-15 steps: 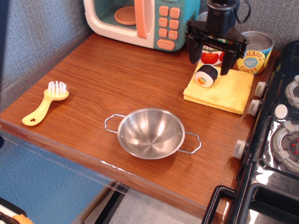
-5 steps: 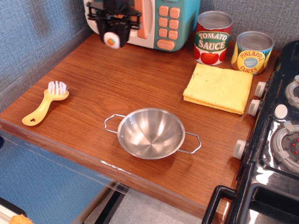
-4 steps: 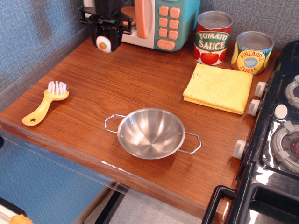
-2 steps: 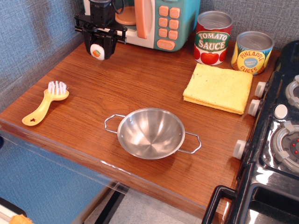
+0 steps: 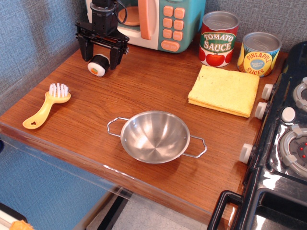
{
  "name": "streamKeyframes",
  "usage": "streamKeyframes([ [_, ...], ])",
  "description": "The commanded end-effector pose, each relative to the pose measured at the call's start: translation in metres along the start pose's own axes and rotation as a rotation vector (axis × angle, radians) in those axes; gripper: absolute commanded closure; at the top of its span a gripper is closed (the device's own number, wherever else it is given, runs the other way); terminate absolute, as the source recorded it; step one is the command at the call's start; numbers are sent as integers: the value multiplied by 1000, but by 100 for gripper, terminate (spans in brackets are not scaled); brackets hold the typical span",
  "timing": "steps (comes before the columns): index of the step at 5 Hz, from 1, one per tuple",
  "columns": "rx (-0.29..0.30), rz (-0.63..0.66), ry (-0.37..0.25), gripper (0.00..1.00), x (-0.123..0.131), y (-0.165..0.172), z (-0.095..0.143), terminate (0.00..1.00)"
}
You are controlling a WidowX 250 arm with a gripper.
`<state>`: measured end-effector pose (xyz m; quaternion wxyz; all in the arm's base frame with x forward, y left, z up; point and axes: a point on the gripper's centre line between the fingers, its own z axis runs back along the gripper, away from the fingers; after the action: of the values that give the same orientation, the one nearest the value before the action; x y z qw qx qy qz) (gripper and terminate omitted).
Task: Put the sushi above the brush.
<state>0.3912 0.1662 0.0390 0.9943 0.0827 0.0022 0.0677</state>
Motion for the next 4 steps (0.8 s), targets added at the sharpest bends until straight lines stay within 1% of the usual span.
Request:
streamKeyframes([
  [1,13,-37,-166,0,-21,-1,76,0],
  [2,-50,-56,-194,0,-41,-9,94,0],
  [3,-97,-96,-163,0,-52,-19,91,0],
  [4,-96,-124,-156,0,-58,-25,86,0],
])
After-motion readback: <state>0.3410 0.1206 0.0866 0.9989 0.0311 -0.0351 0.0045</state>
